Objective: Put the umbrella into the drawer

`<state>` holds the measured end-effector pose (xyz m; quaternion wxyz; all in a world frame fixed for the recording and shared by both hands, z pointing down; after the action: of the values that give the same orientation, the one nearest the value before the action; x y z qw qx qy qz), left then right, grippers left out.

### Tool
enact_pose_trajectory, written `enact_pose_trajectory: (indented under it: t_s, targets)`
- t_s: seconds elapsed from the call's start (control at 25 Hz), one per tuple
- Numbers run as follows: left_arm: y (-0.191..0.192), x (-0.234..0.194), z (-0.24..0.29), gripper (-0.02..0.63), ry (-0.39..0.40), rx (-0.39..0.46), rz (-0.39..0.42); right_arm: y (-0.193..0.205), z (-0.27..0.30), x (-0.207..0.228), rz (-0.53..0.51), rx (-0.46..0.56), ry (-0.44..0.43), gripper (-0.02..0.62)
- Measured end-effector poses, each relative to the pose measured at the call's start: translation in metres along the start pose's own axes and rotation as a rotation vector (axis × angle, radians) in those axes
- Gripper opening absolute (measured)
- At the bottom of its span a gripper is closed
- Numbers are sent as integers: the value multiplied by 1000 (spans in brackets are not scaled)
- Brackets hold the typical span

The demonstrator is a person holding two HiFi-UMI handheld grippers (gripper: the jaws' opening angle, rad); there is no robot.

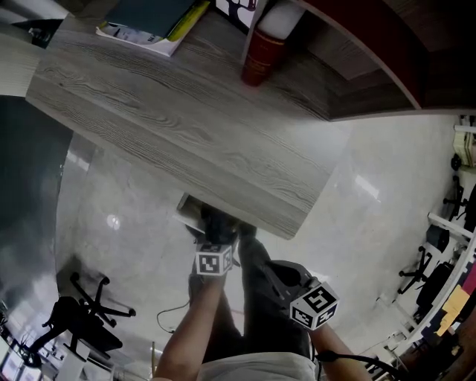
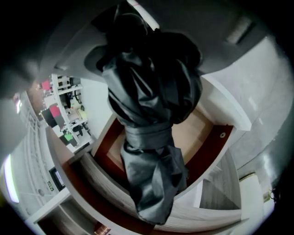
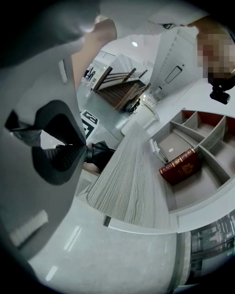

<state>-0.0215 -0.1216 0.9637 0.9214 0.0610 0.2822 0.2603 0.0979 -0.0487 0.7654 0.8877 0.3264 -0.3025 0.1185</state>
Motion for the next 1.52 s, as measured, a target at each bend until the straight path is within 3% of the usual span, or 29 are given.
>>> enact_pose_trajectory:
  t_s: [0.28,0.6,0.76,1.08,1.52]
  targets:
    - [-4,1,0,335,-34,3,-88,-1,-9,3,-4,8,-9,5]
    - [-5,9,-3,460,-91,21,-93,-3,-25,6,-21,17,-16,5]
    - [-5,6,-5,468,-159,30,-84,2,-31,9,-20,13,-18,5]
    - [1,2,-20,482,-208,33,-74,4,-39,2,-47,12,-46,5]
    - [8,12,-74,483,-212,63,-43,-20,-71,-25,-138,20,-66,5]
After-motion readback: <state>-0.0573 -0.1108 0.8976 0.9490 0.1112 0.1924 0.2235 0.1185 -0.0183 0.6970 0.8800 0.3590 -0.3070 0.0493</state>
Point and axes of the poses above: the fingertips, and each gripper's own axes: z forward along the fingers, x to its right, y out of its underside, the point moved 5 cm from there along -z, backward along the fingers, and after that the axes turned 4 degrees about x, right-handed, at the moved point
